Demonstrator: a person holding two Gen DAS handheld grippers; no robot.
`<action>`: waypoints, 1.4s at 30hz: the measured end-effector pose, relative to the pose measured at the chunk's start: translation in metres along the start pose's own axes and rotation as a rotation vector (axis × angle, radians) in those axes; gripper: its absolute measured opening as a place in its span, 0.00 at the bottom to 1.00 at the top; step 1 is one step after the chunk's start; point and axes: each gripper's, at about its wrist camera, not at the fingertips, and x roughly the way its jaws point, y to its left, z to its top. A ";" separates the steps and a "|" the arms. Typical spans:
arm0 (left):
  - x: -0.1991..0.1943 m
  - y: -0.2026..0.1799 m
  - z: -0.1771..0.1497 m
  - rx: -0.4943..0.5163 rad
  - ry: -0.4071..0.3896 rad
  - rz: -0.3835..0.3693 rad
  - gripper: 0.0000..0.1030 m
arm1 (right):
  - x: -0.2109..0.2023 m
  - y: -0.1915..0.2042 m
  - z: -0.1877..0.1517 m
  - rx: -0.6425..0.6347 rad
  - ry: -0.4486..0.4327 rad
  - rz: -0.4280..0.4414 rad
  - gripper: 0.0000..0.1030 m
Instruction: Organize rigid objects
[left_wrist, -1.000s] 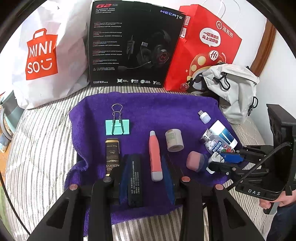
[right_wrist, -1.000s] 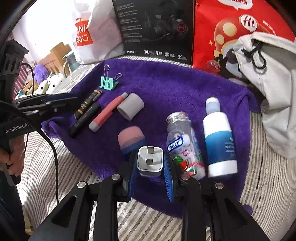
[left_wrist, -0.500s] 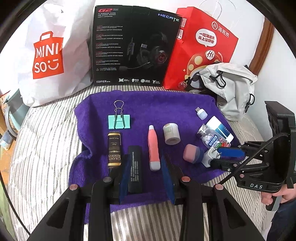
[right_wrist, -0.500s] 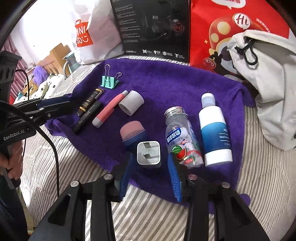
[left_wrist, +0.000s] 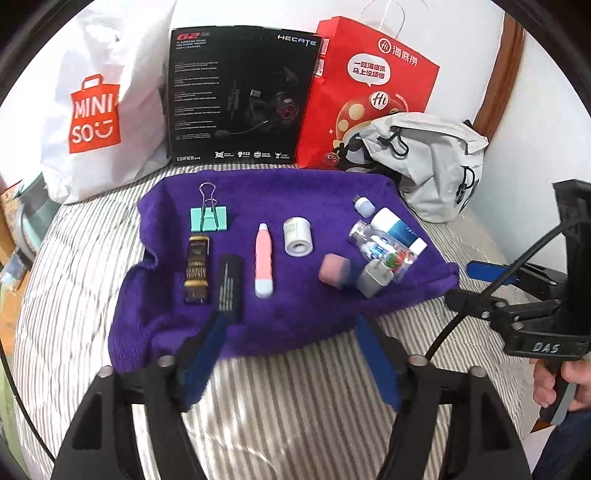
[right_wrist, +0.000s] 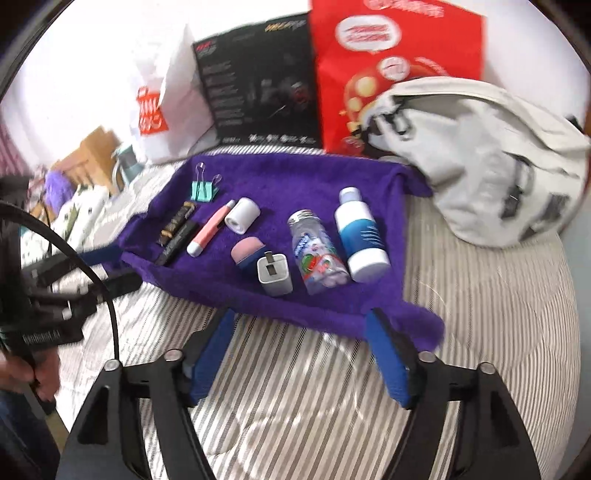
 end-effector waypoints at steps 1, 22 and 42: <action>-0.003 -0.002 -0.003 -0.006 -0.004 0.009 0.77 | -0.004 -0.001 -0.002 0.013 -0.010 -0.005 0.80; -0.079 -0.043 -0.058 -0.055 -0.091 0.199 0.96 | -0.092 0.004 -0.074 0.136 -0.108 -0.074 1.00; -0.079 -0.057 -0.066 -0.021 -0.102 0.228 0.96 | -0.105 -0.008 -0.091 0.155 -0.115 -0.105 1.00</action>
